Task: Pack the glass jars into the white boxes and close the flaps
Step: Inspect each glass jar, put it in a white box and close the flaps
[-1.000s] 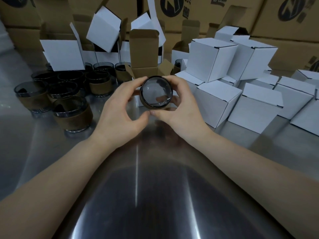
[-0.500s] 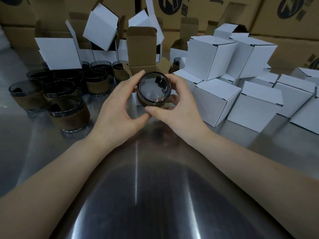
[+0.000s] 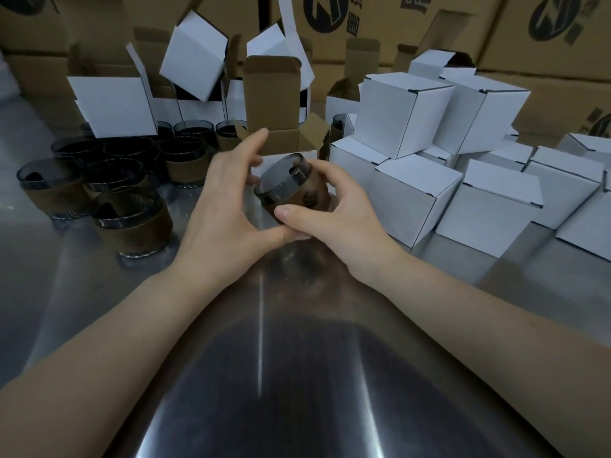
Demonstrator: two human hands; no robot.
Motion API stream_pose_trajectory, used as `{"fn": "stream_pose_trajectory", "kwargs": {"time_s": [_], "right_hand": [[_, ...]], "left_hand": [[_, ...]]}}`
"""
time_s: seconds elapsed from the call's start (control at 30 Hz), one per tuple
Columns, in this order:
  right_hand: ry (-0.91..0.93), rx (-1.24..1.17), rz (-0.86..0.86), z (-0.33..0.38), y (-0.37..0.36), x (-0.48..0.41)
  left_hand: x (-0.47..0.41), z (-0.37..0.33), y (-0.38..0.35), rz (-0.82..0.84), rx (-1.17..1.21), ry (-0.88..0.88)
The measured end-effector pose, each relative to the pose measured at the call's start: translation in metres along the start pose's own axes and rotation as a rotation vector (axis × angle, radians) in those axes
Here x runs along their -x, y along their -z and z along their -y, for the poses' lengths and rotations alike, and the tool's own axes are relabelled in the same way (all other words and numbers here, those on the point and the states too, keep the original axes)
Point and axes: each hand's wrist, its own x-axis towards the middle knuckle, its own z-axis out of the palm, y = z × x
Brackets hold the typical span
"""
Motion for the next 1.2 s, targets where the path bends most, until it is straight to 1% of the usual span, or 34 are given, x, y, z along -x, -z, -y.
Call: {"fn": "stream_pose_trajectory", "kwargs": {"time_s": [0.17,0.23,0.3,0.43,0.53,0.63,0.7,0.8,0.9,1.07,1.2], "right_hand": [[0.097,0.113,-0.092,0.002,-0.002,0.002],[0.143,0.149,-0.132,0.002,-0.002,0.002],[0.2,0.198,-0.161,0.003,-0.004,0.003],[0.288,0.282,-0.168,0.003,-0.008,0.006],[0.297,0.273,-0.162,0.005,-0.006,0.006],[0.27,0.243,-0.141,0.007,-0.004,0.006],[0.245,0.212,-0.128,0.008,-0.005,0.006],[0.158,0.12,-0.091,0.009,-0.004,0.005],[0.105,0.109,-0.015,0.009,-0.002,0.004],[0.087,0.071,0.033,0.008,0.0,0.002],[0.153,0.074,0.022,0.002,0.004,0.0]], "left_hand": [[0.0,-0.006,0.0,0.017,-0.223,-0.187],[0.0,-0.007,-0.001,0.02,-0.263,-0.208],[0.0,-0.007,0.0,-0.021,-0.312,-0.223],[0.001,-0.009,-0.002,-0.051,-0.369,-0.278],[0.002,-0.01,-0.002,-0.08,-0.306,-0.184],[0.002,-0.01,0.0,-0.104,-0.221,-0.058],[0.002,-0.009,0.0,-0.123,-0.177,-0.016],[0.002,-0.008,0.0,-0.139,-0.119,-0.015],[0.002,-0.007,-0.001,-0.135,-0.042,-0.021],[0.0,-0.002,0.0,-0.086,0.039,0.01],[0.0,-0.001,-0.001,-0.034,0.076,0.03]]}}
